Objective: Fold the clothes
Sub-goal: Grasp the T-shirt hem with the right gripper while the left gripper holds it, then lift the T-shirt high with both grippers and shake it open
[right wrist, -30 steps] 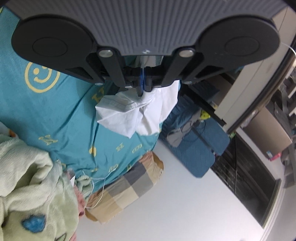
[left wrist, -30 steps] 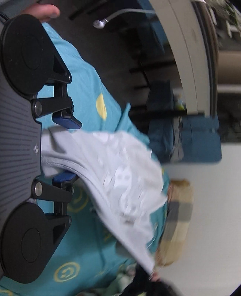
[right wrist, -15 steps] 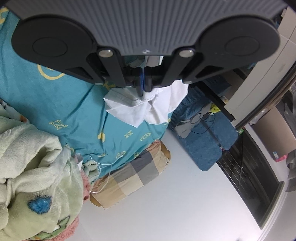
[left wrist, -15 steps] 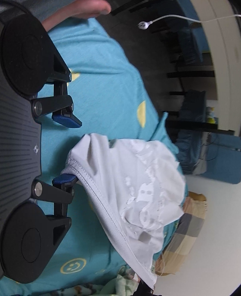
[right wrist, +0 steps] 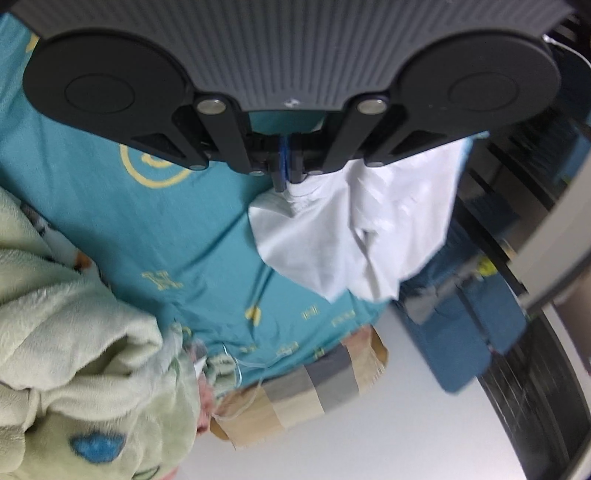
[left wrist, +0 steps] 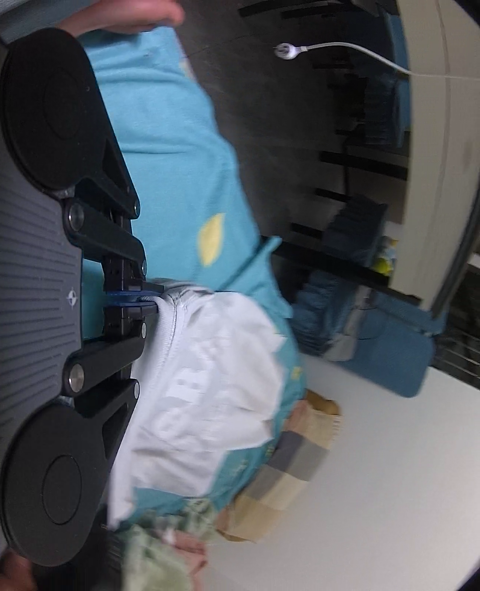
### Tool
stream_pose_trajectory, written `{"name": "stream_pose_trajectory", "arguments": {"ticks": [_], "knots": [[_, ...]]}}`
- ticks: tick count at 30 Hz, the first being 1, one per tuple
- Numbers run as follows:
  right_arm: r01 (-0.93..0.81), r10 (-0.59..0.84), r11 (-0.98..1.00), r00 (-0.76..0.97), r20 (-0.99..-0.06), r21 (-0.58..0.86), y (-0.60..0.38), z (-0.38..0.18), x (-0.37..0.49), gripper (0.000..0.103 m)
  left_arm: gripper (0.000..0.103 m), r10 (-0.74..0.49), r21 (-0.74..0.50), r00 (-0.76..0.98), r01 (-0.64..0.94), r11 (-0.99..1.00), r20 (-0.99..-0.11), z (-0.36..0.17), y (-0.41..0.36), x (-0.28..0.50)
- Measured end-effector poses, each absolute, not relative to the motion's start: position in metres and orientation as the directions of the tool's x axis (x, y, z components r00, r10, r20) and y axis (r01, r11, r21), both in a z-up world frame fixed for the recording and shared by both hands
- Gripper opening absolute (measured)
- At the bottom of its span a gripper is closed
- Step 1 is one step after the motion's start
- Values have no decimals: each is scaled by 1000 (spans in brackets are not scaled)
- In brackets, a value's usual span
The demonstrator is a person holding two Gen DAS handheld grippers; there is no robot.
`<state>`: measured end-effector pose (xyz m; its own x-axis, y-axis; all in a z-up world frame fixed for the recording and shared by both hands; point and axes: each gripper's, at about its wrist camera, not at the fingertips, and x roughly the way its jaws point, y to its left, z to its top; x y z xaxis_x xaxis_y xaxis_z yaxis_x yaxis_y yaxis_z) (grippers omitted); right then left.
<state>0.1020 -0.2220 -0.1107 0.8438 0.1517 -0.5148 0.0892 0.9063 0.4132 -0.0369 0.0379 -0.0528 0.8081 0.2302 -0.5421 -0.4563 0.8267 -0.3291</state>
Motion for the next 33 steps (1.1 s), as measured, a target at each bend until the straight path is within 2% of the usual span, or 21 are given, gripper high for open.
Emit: {"name": "stream_pose_trajectory", "arguments": {"ticks": [2, 7, 12, 15, 18, 26, 33], "knots": [[81, 130, 922, 855, -502, 378, -217, -109, 100, 4, 3, 243, -347, 838, -442, 827, -488, -36, 44, -36], [-53, 127, 963, 954, -271, 265, -192, -51, 68, 4, 2, 262, -400, 919, -368, 839, -295, 30, 59, -42], [-146, 181, 954, 977, -116, 264, -189, 59, 48, 4, 2, 255, -431, 966, -251, 867, -49, 127, 72, -51], [-189, 193, 958, 981, 0, 215, -187, 132, 28, 4, 2, 240, -431, 967, -181, 884, 87, 193, 75, -64], [-212, 197, 963, 975, 104, 169, -189, 199, 5, 4, 2, 209, -430, 962, -115, 895, 178, 259, 78, -82], [-279, 226, 949, 926, 302, 146, -205, 344, -96, 4, 2, 146, -377, 934, -13, 926, 326, 404, 70, -168], [-360, 274, 917, 881, 384, 172, -222, 410, -171, 4, 2, 62, -379, 946, 67, 923, 320, 485, 67, -225]]}}
